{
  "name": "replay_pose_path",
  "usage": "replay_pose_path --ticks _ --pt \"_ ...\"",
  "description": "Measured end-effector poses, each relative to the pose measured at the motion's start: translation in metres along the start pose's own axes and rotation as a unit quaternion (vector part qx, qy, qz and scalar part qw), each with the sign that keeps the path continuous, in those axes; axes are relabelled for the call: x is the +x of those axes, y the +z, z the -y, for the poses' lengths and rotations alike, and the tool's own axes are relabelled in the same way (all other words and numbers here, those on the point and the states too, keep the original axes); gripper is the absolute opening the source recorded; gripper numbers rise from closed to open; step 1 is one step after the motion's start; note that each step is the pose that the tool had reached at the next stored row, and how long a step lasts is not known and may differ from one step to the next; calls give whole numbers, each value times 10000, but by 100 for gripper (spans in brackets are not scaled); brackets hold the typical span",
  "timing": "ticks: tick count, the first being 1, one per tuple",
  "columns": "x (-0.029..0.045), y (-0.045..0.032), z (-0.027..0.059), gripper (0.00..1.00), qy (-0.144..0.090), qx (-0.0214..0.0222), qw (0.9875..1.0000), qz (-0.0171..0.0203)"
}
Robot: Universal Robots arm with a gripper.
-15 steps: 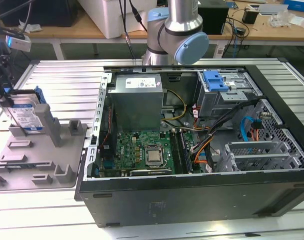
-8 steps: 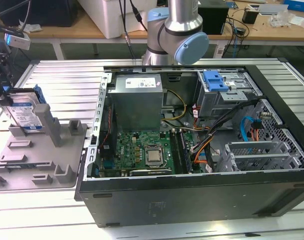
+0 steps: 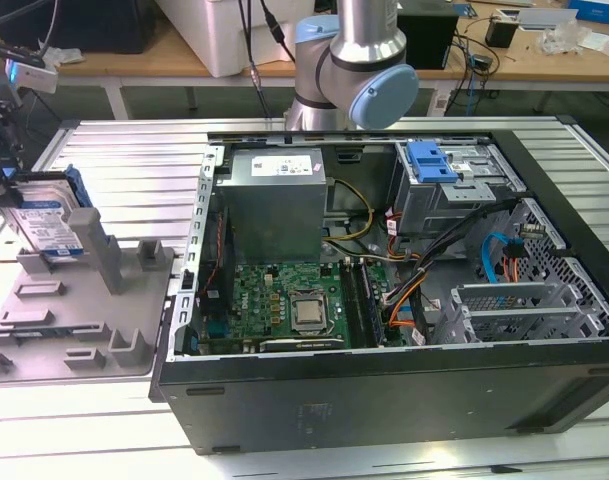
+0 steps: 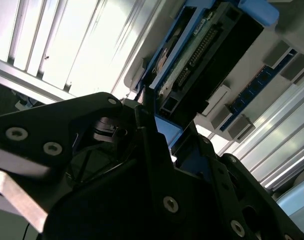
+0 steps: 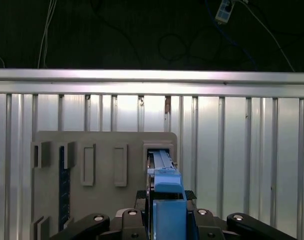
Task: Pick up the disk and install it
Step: 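Pick up the disk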
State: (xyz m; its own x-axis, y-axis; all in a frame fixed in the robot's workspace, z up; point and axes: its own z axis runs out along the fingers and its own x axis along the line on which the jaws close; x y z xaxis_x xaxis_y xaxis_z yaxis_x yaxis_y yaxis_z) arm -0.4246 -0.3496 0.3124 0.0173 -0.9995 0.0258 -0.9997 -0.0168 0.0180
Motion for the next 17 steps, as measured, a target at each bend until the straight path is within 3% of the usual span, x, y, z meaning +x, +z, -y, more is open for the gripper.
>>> replay_pose_path --ticks 17 --pt "6 -243 -4 37 1 -1 10000 -52"
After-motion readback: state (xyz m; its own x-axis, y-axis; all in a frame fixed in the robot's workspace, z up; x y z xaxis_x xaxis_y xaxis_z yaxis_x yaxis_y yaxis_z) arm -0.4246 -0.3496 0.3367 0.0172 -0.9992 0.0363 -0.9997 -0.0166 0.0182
